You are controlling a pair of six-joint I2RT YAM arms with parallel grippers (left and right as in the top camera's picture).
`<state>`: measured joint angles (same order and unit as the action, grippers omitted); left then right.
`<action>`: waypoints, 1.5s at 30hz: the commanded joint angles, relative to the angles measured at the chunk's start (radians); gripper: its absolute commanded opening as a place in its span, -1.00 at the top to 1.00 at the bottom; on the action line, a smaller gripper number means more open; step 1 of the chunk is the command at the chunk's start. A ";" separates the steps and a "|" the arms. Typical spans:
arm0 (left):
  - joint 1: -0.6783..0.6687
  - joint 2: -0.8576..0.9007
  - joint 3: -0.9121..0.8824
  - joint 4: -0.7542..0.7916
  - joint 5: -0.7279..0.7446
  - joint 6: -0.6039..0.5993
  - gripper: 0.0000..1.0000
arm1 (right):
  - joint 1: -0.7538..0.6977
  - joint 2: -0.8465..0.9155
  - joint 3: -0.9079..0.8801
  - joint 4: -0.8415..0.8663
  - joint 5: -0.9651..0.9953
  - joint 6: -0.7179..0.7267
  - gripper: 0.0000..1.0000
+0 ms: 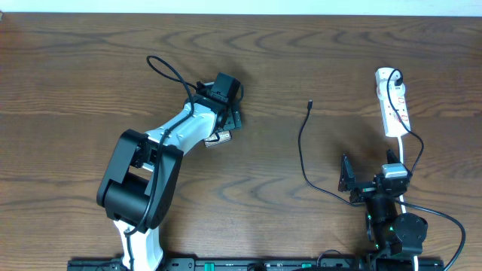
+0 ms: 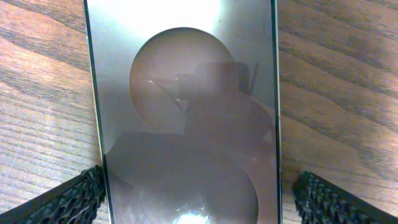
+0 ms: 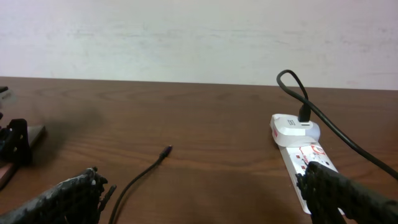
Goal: Plug charger to phone and switch on socket
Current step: 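Lift the phone box with the left gripper and tilt it upright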
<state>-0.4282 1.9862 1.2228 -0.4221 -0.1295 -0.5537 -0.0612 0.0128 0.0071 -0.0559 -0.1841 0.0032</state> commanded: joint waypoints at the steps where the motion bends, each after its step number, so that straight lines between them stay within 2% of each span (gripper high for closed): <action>1: -0.005 0.055 -0.043 -0.021 0.066 -0.024 -0.95 | 0.003 -0.003 -0.002 -0.004 -0.003 0.002 -0.99; 3: -0.005 0.055 -0.043 -0.021 0.066 -0.024 -0.91 | 0.003 -0.003 -0.002 -0.004 -0.002 0.002 -0.99; 4: -0.005 0.054 -0.043 -0.021 0.066 -0.024 -0.74 | 0.003 -0.003 -0.002 -0.004 -0.003 0.002 -0.99; 9: -0.005 0.055 -0.043 -0.021 0.066 -0.024 -0.68 | 0.003 -0.003 -0.002 -0.004 -0.003 0.002 -0.98; 13: -0.005 0.055 -0.043 -0.025 0.070 -0.025 -0.55 | 0.003 -0.003 -0.002 -0.004 -0.003 0.002 -0.99; 21: -0.005 0.054 -0.043 -0.044 0.193 -0.025 -0.53 | 0.003 -0.003 -0.002 -0.004 -0.003 0.002 -0.99; 27: -0.006 0.055 -0.043 -0.091 0.344 -0.030 -0.39 | 0.003 -0.003 -0.002 -0.004 -0.002 0.002 -0.99; 36: -0.060 0.054 -0.043 -0.230 0.354 -0.159 -0.35 | 0.003 -0.003 -0.002 -0.004 -0.003 0.002 -0.99; 45: -0.144 0.054 -0.043 -0.266 0.353 -0.212 -0.36 | 0.003 -0.003 -0.002 -0.004 -0.003 0.002 -0.99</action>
<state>-0.5472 1.9594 1.2430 -0.6849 0.1089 -0.7097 -0.0612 0.0128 0.0067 -0.0559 -0.1841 0.0032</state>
